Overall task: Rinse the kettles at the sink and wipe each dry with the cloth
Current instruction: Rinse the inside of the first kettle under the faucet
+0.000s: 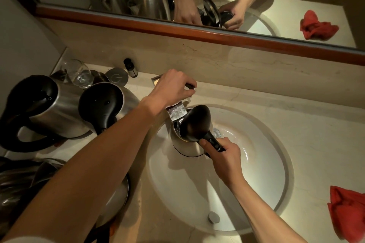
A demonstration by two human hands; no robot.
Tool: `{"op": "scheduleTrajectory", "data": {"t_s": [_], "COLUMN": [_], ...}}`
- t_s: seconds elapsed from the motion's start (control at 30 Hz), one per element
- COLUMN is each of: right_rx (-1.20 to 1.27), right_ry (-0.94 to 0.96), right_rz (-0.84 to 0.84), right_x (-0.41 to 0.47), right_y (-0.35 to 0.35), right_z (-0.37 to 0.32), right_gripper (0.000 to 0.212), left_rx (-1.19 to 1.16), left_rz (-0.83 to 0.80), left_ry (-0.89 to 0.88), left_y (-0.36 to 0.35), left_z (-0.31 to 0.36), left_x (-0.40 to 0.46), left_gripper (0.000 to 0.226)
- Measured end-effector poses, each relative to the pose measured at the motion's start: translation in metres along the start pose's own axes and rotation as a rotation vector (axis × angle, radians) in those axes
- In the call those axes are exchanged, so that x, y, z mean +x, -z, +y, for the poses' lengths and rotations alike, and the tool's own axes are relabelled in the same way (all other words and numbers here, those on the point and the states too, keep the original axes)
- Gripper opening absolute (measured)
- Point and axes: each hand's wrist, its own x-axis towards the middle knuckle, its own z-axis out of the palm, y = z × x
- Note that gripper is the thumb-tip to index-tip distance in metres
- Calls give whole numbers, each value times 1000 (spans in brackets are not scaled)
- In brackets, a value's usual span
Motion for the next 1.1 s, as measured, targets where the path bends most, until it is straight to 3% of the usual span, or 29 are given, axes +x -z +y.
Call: {"op": "scheduleTrajectory", "data": {"t_s": [1.1], "right_rx": [78], "right_ry": [-43], "right_rz": [-2], "right_x": [4], "right_y": [-2], "right_z": [13], "right_gripper": [73], "left_rx": [24], "left_rz": [76], "left_ry": [59], "left_y": [-1], "left_z": [3], "left_x": [-6], "left_gripper": [23]}}
